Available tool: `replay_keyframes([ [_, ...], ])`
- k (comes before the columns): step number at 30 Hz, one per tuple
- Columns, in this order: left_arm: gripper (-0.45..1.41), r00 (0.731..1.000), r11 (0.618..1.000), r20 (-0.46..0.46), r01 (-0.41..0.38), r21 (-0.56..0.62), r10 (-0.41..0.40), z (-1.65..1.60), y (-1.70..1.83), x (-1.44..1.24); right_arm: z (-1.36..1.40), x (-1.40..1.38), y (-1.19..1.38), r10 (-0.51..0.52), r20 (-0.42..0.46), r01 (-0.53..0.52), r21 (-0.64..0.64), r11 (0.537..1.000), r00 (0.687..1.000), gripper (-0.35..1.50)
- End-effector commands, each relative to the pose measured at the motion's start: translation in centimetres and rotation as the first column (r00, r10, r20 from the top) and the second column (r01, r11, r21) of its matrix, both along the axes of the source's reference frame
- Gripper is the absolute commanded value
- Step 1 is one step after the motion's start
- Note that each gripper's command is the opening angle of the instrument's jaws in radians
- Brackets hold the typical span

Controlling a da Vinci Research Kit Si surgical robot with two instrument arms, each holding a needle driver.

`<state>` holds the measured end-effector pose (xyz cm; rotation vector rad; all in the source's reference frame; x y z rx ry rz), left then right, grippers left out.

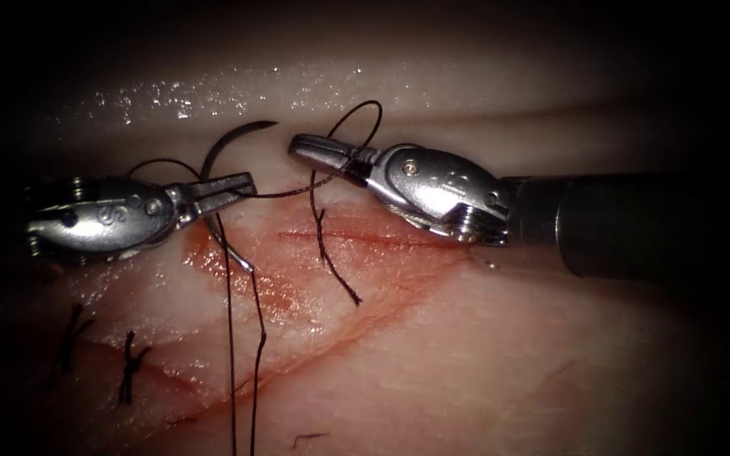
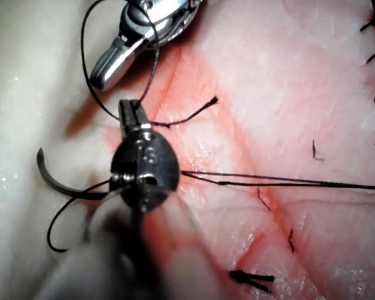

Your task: Wound Closure

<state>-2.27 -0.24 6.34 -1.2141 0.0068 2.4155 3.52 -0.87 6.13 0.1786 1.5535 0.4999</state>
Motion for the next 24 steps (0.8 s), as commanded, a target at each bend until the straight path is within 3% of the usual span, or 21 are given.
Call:
replay_keyframes([
  [1,-0.45,1.000,1.000,-0.007,-0.010,0.001,0.010,0.15,0.03,-0.08,0.04,0.09,0.06,-0.007,-0.053,0.009,0.027,1.000,0.999,-0.35],
  [4,-0.45,0.999,1.000,-0.048,-0.016,0.007,0.017,0.35,0.07,-0.12,0.02,0.08,0.13,-0.047,-0.149,0.054,0.042,0.998,0.988,-0.35],
  [8,-0.45,0.998,1.000,-0.070,0.003,0.015,-0.002,0.59,0.24,-0.09,-0.02,0.05,0.20,-0.193,-0.270,0.208,0.028,0.978,0.943,-0.35],
  [11,-0.45,0.995,1.000,-0.101,0.012,0.022,-0.009,0.70,0.34,-0.11,-0.03,0.05,0.23,-0.272,-0.290,0.291,0.020,0.957,0.917,-0.35],
  [17,-0.45,0.991,0.999,-0.132,0.006,0.036,-0.001,0.86,0.42,-0.20,-0.05,0.06,0.20,-0.436,-0.292,0.447,-0.033,0.894,0.851,-0.35],
  [24,-0.45,0.988,0.999,-0.153,0.006,0.052,0.002,0.94,0.49,-0.28,-0.08,0.11,0.16,-0.619,-0.200,0.609,-0.116,0.785,0.760,-0.35],
])
